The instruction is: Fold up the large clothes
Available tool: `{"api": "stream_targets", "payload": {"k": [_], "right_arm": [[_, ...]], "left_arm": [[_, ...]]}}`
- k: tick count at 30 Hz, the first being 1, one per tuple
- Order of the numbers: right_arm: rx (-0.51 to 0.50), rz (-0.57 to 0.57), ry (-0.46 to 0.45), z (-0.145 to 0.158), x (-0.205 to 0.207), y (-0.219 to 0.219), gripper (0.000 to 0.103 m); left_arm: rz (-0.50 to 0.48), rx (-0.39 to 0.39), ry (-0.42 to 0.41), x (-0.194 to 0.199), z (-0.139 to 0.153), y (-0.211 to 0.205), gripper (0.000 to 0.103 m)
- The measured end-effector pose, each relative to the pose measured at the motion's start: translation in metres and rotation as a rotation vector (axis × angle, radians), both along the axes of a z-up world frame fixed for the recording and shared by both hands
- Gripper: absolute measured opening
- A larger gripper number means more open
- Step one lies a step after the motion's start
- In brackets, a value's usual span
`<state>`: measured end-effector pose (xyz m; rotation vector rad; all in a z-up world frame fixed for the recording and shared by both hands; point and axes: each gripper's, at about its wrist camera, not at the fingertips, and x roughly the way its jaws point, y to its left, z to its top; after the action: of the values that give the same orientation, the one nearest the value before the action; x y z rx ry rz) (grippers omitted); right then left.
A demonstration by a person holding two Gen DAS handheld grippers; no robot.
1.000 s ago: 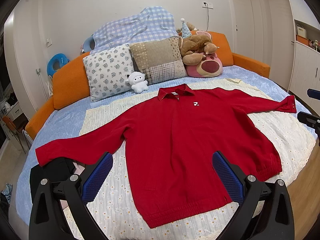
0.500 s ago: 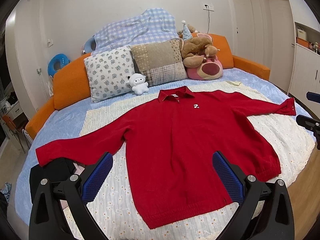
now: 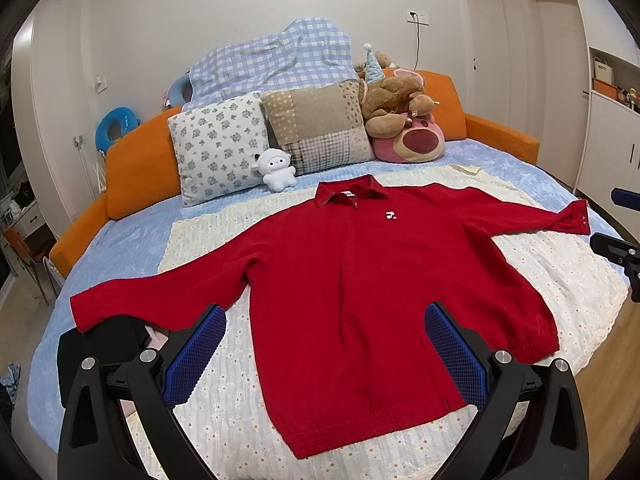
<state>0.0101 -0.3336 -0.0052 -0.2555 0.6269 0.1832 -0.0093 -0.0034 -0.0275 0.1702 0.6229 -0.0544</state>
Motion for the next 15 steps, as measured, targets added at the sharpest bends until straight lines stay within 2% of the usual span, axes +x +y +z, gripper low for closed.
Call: {"api": "stream_targets", "payload": {"k": [15], "right_arm": [[0.013, -0.003, -0.013, 0.0067, 0.0001, -0.0011, 0.098]], "left_arm": [[0.0, -0.002, 0.004, 0.0031, 0.0044, 0.0008, 0.101]]}}
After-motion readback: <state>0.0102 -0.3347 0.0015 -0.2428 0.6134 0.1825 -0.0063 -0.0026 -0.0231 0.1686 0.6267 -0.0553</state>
